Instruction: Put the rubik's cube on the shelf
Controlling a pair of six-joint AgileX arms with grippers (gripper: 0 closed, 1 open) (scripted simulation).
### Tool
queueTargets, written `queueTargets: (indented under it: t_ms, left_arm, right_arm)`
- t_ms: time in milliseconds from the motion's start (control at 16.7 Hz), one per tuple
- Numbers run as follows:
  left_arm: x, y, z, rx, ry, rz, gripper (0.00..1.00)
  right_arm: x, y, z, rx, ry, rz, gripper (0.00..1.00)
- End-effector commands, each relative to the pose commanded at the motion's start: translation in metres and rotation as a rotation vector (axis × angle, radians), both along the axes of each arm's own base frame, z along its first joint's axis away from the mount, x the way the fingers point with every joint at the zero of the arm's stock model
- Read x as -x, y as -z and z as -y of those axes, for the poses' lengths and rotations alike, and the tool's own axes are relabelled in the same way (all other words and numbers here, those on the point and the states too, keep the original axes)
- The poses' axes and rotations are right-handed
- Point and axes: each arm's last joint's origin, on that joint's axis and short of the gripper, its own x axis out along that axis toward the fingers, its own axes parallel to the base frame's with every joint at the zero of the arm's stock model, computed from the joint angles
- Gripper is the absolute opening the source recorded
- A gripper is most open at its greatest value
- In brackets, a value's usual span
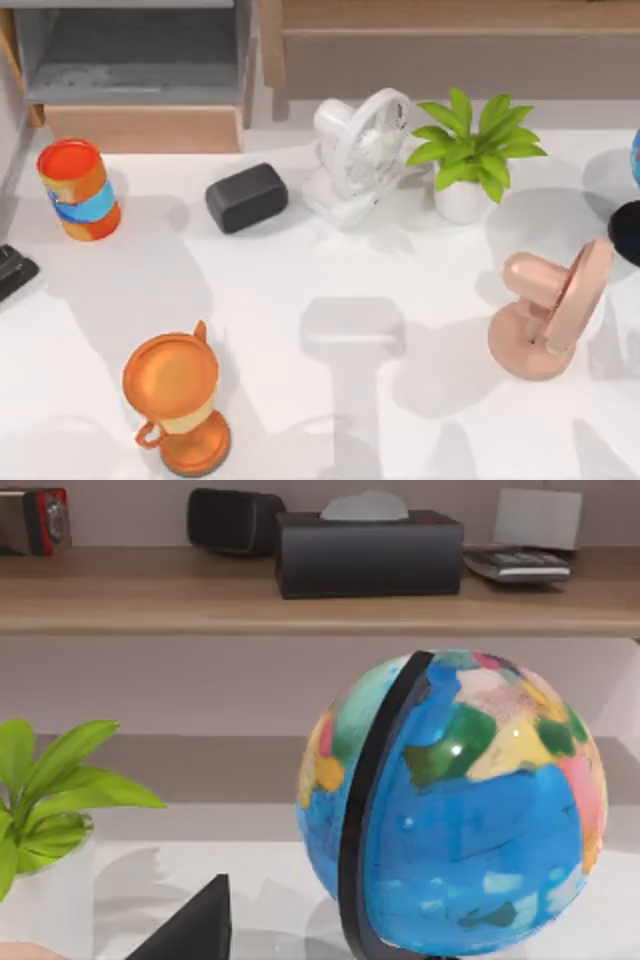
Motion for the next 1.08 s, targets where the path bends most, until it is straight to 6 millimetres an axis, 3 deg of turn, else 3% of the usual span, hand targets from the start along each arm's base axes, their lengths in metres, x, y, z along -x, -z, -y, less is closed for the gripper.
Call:
queueTargets:
  t_ms: [180,360,600,780,900,1080]
  left_arm:
    - [0.017,-0.014,-0.013,0.004,0.001,-0.004,1.0]
    - [0.007,-0.012,0.002,0.0,0.0,-0.002,1.0]
    - [-0.033,0.036,0.036,0.002,0.0,-0.002,1.0]
    - [-0.054,0.083,0.042,0.002,-0.002,-0.007,1.0]
    - [-0.059,0.094,0.044,0.002,-0.001,-0.007,1.0]
    - [-0.059,0.094,0.044,0.002,-0.001,-0.007,1.0]
  right_arm:
    - [0.0,0.0,0.0,0.0,0.0,0.0,1.0]
    - [0.0,0.0,0.0,0.0,0.0,0.0,1.0]
    - [0.0,0.0,0.0,0.0,0.0,0.0,1.0]
    - [0.0,0.0,0.0,0.0,0.0,0.0,1.0]
    - [0.0,0.0,0.0,0.0,0.0,0.0,1.0]
    - [0.0,0.0,0.0,0.0,0.0,0.0,1.0]
